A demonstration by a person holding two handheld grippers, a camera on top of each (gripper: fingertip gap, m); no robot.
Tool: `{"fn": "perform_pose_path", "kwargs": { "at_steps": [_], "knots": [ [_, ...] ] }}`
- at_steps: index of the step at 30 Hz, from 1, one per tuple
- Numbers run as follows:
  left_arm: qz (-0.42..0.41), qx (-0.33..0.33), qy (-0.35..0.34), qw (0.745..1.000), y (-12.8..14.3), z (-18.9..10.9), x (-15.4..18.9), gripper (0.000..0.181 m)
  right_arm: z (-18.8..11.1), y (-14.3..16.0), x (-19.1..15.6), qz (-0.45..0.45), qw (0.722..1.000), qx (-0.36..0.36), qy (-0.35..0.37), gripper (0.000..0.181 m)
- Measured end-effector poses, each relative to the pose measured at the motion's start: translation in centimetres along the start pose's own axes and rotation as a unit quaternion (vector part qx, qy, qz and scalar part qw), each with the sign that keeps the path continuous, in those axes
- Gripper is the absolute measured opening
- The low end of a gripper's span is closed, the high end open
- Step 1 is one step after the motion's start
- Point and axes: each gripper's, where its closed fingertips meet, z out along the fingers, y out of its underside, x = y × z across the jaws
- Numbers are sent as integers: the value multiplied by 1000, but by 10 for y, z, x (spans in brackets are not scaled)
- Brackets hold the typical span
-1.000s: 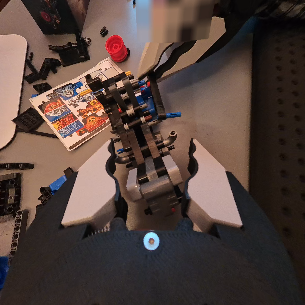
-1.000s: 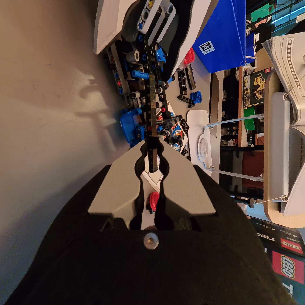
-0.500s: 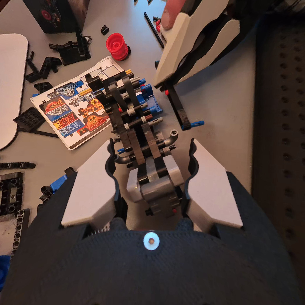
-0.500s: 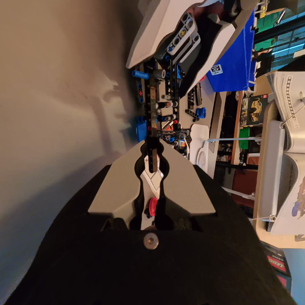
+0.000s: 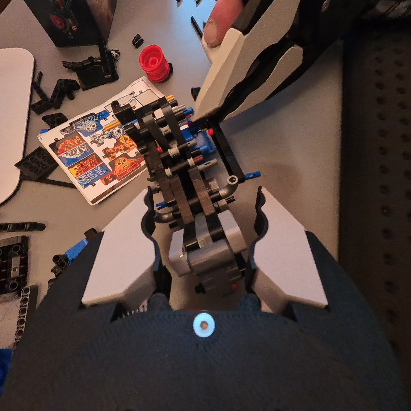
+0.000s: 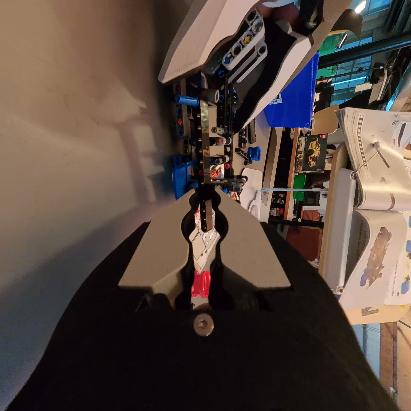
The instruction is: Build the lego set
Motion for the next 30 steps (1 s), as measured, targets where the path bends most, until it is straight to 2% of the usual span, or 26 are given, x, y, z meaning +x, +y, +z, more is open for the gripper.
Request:
{"fn": "perform_pose_path", "kwargs": {
  "at_steps": [6,30],
  "knots": [
    [2,0,-4,1000,0,1,-2,89,-4,0,-2,41,999,13,-12,8],
    [18,4,-27,999,-4,6,-5,82,-8,4,-8,81,995,-35,-51,8]
  ]
}}
